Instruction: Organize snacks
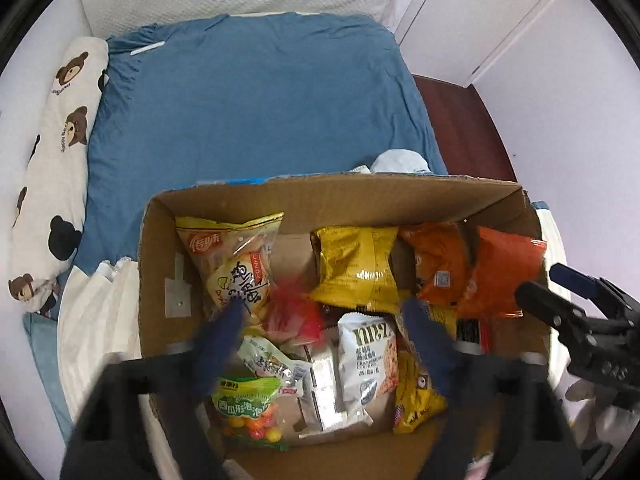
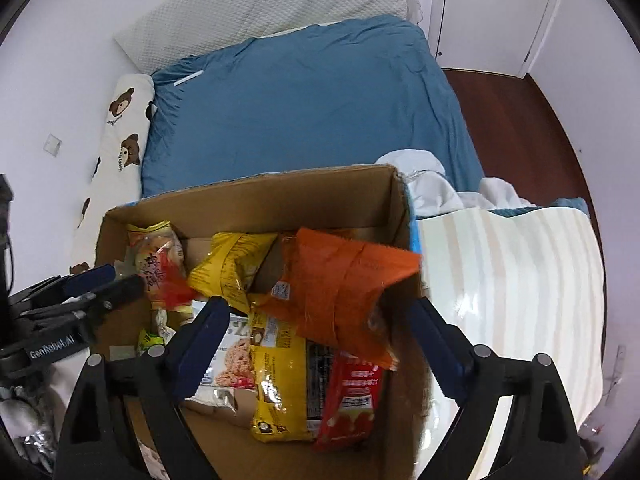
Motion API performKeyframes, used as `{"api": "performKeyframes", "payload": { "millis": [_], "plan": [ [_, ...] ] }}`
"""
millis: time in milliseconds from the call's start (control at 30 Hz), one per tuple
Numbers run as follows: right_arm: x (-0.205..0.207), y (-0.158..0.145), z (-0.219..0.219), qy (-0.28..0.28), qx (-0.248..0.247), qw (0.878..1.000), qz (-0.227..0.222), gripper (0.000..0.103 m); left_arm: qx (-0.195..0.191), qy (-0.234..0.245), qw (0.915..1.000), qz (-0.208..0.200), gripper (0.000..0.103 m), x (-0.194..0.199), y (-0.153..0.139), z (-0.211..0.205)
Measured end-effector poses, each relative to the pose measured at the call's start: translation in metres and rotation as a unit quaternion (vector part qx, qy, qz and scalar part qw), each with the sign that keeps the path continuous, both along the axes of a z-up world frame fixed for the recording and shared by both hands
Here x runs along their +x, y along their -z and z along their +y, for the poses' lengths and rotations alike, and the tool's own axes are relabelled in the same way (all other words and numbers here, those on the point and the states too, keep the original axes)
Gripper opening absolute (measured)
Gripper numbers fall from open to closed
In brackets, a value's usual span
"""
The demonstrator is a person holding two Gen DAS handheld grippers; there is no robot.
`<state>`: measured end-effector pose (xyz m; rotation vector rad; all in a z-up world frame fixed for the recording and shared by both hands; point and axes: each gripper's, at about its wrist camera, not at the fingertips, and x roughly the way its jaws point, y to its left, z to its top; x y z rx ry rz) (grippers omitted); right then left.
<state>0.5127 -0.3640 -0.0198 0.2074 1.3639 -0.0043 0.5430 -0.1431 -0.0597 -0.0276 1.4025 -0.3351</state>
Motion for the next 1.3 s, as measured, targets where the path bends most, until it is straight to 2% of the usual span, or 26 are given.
{"api": "performKeyframes", "payload": {
  "millis": [300, 533, 700, 833, 967, 1300],
  "plan": [
    [-0.023, 0.014, 0.017, -0.017, -0.025, 0.999, 0.017, 0.096, -0.009, -0.009, 0.9999, 0.002, 0.092, -0.018, 0.001, 0.006],
    [-0.047, 0.023, 0.026, -0.014, -0.039, 0.999, 0.03, 0.098, 0.015, -0.014, 0.9998, -0.006, 0.092, -0.044, -0.011, 0.01],
    [-0.064, 0.016, 0.03, -0.013, -0.036, 0.999, 0.025, 0.098, 0.026, -0.021, 0.9993, -0.017, 0.092, -0.063, -0.023, 0.015],
    [-0.079, 0.001, 0.032, -0.013, -0.034, 0.999, 0.011, 0.098, 0.023, -0.026, 0.9989, -0.031, 0.092, -0.081, -0.039, 0.021],
    [-0.1, -0.023, 0.034, -0.013, -0.036, 0.999, -0.019, 0.098, 0.015, -0.031, 0.9974, -0.063, 0.092, -0.108, -0.065, 0.026],
    [-0.193, -0.088, 0.043, -0.004, -0.047, 0.992, -0.114, 0.098, 0.028, -0.06, 0.9837, -0.167, 0.092, -0.209, -0.125, 0.041]
  ]
}}
